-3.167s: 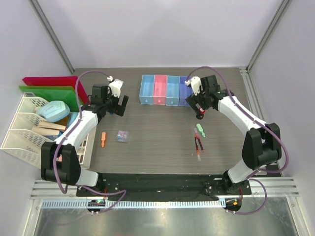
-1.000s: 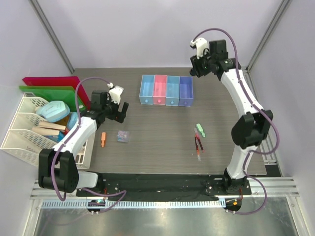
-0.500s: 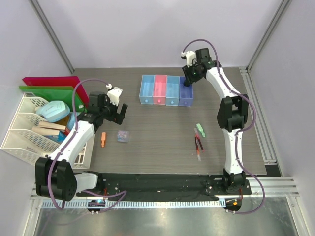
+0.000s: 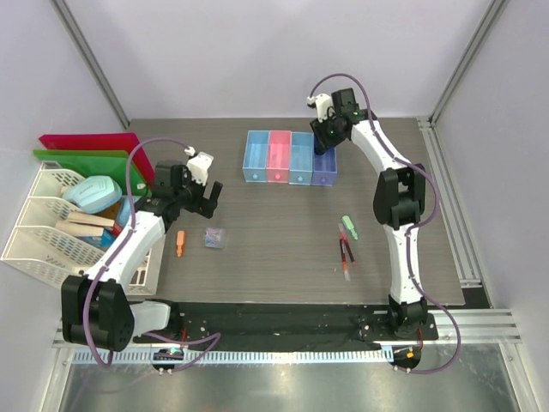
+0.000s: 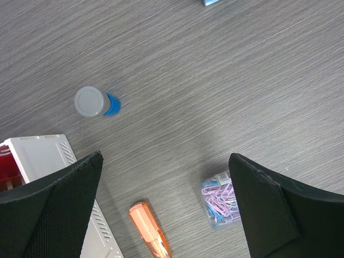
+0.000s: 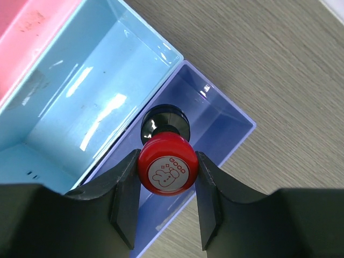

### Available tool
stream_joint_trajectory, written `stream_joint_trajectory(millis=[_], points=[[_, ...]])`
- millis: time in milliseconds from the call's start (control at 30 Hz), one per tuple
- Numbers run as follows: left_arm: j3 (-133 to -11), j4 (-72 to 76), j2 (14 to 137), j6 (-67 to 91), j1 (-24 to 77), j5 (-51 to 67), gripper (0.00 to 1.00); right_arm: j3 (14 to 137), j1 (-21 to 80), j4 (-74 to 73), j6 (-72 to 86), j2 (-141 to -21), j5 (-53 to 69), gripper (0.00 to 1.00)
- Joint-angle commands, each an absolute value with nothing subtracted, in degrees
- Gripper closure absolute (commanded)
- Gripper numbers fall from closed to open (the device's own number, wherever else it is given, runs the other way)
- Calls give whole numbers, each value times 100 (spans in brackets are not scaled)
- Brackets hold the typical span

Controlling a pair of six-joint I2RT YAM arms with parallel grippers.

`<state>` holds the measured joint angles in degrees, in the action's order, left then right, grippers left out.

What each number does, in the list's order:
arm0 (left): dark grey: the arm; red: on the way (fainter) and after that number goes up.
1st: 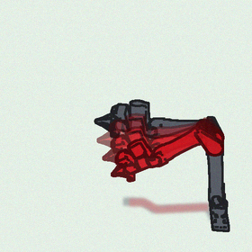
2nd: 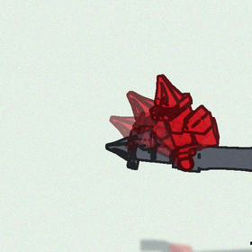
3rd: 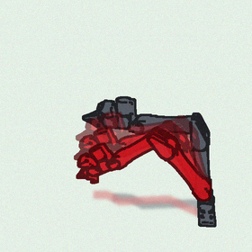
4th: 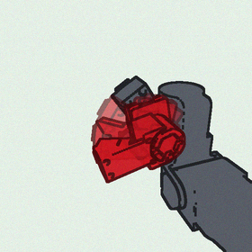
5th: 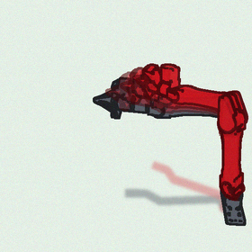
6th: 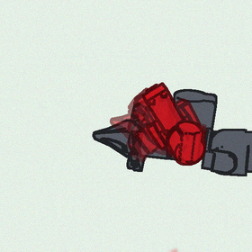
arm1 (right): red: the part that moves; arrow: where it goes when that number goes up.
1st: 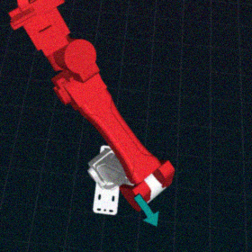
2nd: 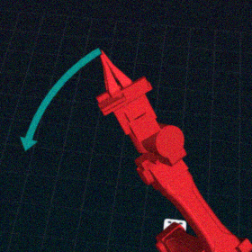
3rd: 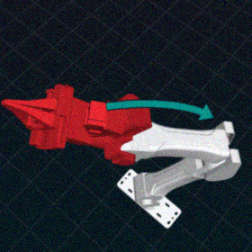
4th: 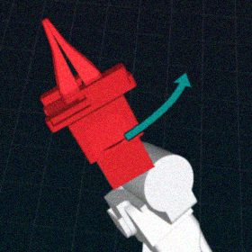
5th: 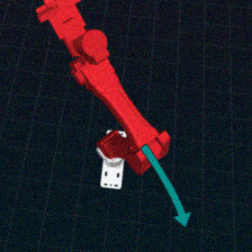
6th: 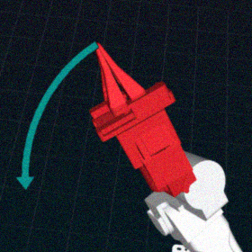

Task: Sort the stationery into containers
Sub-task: Place the stationery in the storage box.

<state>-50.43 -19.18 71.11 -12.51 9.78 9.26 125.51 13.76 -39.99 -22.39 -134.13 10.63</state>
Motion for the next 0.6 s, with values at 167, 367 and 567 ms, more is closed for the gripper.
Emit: stream_joint_trajectory(millis=[167,367,567], points=[[-5028,-1969,6706,-1310,984,1072,0,12771,1424,-3665,-2224,-13570,870,83],[-4966,-1802,6688,-1310,984,958,0,12709,1424,-3612,-2171,-13404,888,47],[-4939,-1468,6855,-1204,984,853,0,12595,1494,-3604,-2206,-13167,853,22]])
